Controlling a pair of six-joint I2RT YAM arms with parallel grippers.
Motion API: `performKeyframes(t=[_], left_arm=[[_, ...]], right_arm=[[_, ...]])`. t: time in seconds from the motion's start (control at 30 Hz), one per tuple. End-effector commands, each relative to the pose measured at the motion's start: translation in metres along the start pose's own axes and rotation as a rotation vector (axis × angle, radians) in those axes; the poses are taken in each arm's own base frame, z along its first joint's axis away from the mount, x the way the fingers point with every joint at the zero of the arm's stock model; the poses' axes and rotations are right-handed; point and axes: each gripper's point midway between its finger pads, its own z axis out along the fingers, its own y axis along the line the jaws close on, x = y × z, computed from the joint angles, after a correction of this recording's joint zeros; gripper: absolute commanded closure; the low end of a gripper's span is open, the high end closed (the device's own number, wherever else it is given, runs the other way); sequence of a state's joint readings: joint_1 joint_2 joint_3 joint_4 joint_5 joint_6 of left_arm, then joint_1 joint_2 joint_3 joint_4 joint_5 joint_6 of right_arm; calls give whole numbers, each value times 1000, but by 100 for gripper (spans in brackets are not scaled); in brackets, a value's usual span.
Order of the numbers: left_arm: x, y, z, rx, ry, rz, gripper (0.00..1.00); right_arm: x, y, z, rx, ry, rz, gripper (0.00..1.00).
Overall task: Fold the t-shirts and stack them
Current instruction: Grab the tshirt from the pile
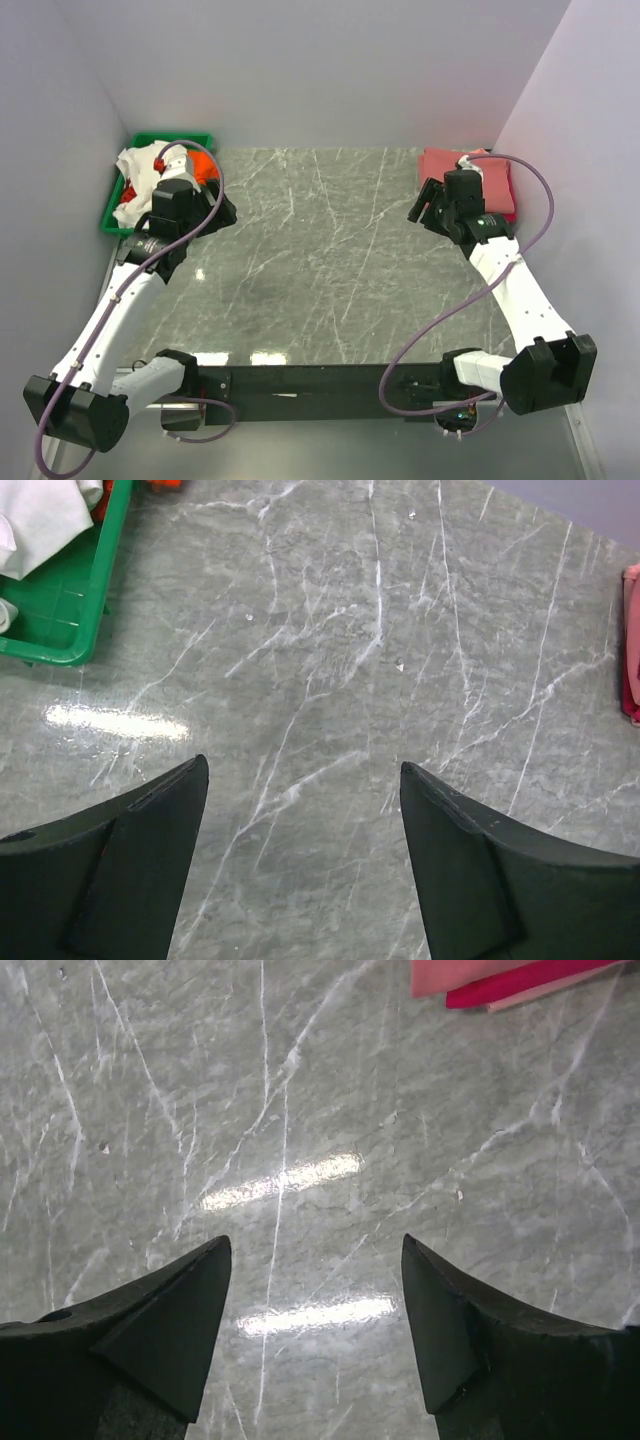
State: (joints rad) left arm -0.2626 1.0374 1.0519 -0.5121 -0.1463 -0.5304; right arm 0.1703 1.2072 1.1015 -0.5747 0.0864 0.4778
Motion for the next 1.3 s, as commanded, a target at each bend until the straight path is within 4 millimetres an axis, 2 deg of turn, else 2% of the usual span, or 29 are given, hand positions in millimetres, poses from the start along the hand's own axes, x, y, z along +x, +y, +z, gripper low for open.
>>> performKeyframes(t=[0.0, 0.17, 0.23, 0.3, 0.37, 0.4, 0.43, 0.47, 0.5, 0.57, 0.6, 0.63, 0.7, 0.73, 0.8, 0.83, 0.9, 0.93, 0.97, 1.1, 1.27], left_arm=[[-24, -8, -11, 29, -82, 11, 17], [-27, -9, -7, 30, -88, 13, 15], [-29, -7, -1, 6, -96, -2, 11], [-36, -9, 3, 2, -103, -18, 6], [-50, -15, 14, 21, -125, -21, 3], [-61, -4, 21, -4, -140, -43, 2], [-71, -7, 31, 23, -125, -61, 2], [-82, 0, 36, 15, -130, -89, 2], [-98, 20, 42, -24, -153, -119, 2], [-123, 31, 58, -64, -178, -112, 2], [-136, 51, 63, -116, -201, -120, 2], [-148, 57, 76, -140, -207, -115, 2], [-156, 76, 91, -210, -197, -97, 2], [-159, 84, 109, -243, -183, -91, 2], [-159, 104, 122, -313, -157, -95, 2], [-153, 116, 135, -346, -119, -100, 3], [-151, 138, 142, -406, -109, -113, 2], [-143, 151, 151, -436, -86, -119, 3], [-141, 166, 152, -469, -80, -130, 3], [-121, 208, 160, -560, -27, -142, 3], [-90, 245, 174, -646, 71, -134, 5]], right_arm=[[-13, 1, -11, -8, -77, 1, 25], [-11, -4, -17, 0, -92, -7, 25], [-10, -5, -21, -2, -93, -2, 25], [-10, -4, -27, -13, -94, 4, 25], [-11, -4, -31, -14, -100, 19, 25], [-11, -4, -32, -13, -101, 22, 24], [-13, -2, -34, -21, -100, 24, 24], [-13, -2, -34, -16, -89, 34, 24], [-18, 2, -37, -25, -96, 39, 24], [-19, 4, -33, -25, -86, 53, 24], [-22, 6, -32, -30, -88, 61, 24], [-23, 9, -31, -38, -83, 67, 24], [-24, 16, -22, -61, -67, 88, 24], [-24, 19, -19, -68, -59, 106, 24], [-25, 28, -10, -93, -25, 117, 24], [-26, 31, -7, -100, -15, 120, 24], [-26, 38, 5, -109, 17, 133, 24], [-27, 41, 8, -117, 23, 141, 25], [-24, 43, 17, -113, 48, 141, 25], [-25, 52, 33, -121, 95, 132, 25], [-16, 51, 54, -101, 155, 112, 25]])
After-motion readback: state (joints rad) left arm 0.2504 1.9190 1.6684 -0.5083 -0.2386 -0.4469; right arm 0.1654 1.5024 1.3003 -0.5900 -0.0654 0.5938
